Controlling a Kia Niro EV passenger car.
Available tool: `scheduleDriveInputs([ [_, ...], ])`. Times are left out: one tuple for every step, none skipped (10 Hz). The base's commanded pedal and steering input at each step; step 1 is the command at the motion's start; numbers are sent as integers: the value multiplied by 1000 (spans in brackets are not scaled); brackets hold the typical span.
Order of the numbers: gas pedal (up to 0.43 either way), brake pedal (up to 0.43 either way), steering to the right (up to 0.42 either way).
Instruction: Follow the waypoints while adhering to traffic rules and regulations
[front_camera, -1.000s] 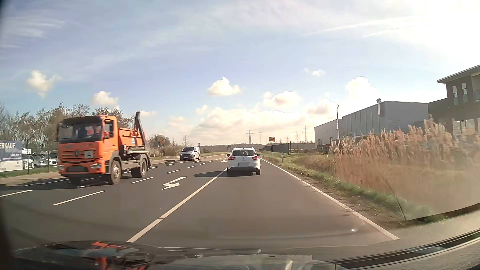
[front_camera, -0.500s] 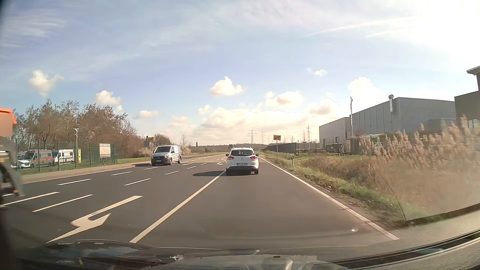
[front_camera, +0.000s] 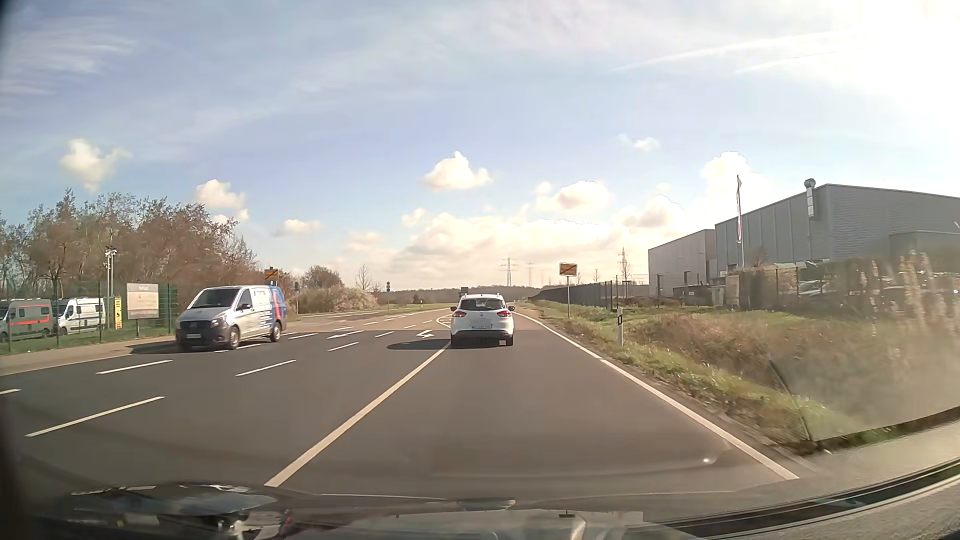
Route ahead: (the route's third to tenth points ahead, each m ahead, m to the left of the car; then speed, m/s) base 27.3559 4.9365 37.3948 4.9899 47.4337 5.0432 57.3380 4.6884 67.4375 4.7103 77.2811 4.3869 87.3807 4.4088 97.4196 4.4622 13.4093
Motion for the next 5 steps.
scheduleDriveInputs([
  [220,0,-8],
  [220,0,-8],
  [220,0,-8],
  [228,0,-8],
  [228,0,-8],
])
